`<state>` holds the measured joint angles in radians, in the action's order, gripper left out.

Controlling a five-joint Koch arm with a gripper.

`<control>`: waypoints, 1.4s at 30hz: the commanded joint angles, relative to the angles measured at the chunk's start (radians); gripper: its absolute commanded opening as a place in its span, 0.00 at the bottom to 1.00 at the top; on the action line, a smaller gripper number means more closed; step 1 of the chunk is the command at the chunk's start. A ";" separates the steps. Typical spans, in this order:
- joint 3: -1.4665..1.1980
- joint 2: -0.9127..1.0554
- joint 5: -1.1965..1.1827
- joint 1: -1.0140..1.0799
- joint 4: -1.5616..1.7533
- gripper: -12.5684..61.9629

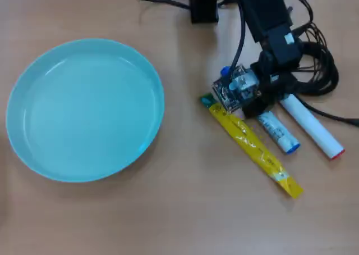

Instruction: Pick up the blue pen, then put it in the green bowl

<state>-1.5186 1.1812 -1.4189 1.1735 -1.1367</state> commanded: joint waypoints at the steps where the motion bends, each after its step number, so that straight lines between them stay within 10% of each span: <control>1: 0.021 -0.017 -0.005 0.008 0.035 0.19; 3: 0.020 -0.017 -0.006 0.009 0.034 0.03; 26: 0.166 0.417 0.100 0.012 -0.232 0.09; 42: 0.258 0.641 0.683 0.207 -0.186 0.09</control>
<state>-1.3484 1.7503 -0.8621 1.3514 -1.4005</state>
